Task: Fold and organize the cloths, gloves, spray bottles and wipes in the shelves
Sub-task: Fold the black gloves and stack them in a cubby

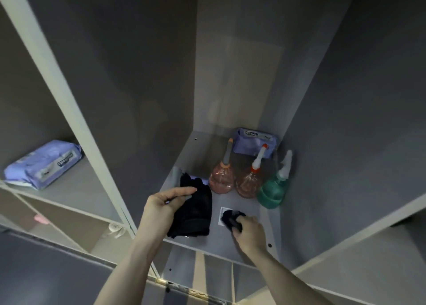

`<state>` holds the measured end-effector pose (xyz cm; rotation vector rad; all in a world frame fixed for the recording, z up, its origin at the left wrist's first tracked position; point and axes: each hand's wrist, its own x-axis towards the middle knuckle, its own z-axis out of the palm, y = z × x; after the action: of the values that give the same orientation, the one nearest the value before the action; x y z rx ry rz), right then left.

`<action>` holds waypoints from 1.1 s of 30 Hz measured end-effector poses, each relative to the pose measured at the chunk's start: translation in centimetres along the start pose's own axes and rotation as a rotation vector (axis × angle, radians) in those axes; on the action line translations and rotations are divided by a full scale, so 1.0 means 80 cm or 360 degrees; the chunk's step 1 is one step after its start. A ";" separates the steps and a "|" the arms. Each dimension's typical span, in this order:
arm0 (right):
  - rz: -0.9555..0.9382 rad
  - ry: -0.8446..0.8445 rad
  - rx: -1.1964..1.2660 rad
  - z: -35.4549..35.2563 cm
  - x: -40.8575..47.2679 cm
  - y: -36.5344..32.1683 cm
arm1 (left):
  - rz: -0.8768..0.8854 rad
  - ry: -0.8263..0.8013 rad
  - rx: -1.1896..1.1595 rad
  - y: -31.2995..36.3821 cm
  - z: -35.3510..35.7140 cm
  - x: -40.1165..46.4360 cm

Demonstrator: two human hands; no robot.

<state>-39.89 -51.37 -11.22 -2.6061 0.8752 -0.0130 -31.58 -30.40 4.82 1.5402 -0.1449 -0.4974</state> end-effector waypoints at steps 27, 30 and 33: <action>-0.0147 0.0205 0.2196 -0.206 -0.151 -0.123 | 0.0583 -0.0142 0.0299 0.038 0.065 -0.058; -0.0046 0.0092 0.2597 -0.208 -0.152 -0.125 | 0.0484 -0.0194 0.0171 0.039 0.057 -0.048; 0.0059 -0.0152 0.3180 -0.214 -0.155 -0.126 | 0.0248 -0.0249 -0.0020 0.038 0.053 -0.043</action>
<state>-46.31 -42.97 9.71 -0.6905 0.3545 -0.4646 -35.66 -33.09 8.73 1.4641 -0.3793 -0.4934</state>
